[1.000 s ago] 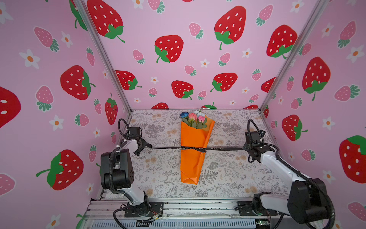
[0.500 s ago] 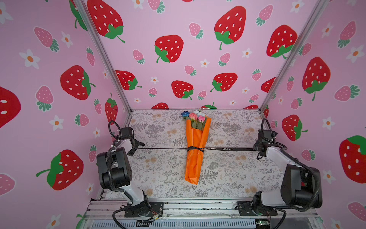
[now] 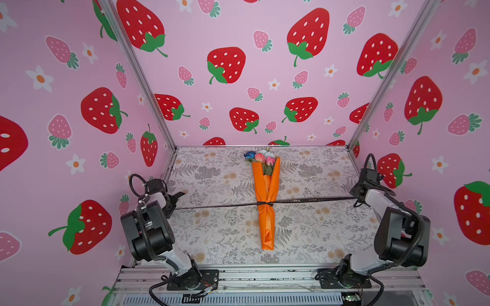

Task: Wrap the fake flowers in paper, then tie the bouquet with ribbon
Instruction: 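Pull both ribbon ends outward apart to cinch the knot on the cone, then move both grippers back in toward the cone along the ribbon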

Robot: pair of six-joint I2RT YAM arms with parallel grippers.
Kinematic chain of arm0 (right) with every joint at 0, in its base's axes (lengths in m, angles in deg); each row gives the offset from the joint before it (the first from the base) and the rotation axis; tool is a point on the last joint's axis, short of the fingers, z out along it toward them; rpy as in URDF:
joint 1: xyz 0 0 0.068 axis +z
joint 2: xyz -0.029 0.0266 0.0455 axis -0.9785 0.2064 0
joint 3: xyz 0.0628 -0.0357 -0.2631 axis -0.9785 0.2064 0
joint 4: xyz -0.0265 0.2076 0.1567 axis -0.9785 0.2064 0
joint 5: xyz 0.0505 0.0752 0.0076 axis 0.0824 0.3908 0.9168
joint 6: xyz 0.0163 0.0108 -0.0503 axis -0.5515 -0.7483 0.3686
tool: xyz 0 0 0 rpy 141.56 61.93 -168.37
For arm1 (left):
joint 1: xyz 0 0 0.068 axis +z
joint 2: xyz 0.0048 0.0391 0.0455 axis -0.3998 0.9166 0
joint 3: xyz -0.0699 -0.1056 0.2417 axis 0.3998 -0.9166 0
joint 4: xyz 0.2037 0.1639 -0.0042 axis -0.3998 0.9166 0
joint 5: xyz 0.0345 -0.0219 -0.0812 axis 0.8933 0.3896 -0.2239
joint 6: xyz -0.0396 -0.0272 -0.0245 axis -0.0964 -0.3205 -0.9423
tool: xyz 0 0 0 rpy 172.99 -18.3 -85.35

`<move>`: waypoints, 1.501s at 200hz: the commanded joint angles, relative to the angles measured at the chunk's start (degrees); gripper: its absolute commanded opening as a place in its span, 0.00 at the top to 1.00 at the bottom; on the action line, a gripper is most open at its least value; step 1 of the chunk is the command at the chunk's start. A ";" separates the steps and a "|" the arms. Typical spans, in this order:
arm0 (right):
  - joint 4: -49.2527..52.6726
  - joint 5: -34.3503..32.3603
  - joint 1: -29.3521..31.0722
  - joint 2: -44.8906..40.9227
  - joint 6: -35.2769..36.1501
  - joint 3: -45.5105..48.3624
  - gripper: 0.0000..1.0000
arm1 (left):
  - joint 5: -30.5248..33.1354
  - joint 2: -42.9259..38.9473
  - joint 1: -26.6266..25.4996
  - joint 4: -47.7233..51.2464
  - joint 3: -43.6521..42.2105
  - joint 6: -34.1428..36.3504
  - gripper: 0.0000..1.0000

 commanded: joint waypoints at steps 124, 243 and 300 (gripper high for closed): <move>2.69 13.08 0.46 -7.86 1.53 3.75 0.57 | -12.39 -17.45 -3.10 -10.86 -11.12 -5.81 0.63; -0.53 20.44 36.12 -23.84 -19.53 16.22 0.41 | -7.16 -33.11 -44.98 -9.25 -19.36 -22.85 0.05; -0.55 11.37 49.73 -10.92 -19.10 8.79 0.32 | -2.34 -22.61 -60.39 -16.65 -18.35 -30.16 0.02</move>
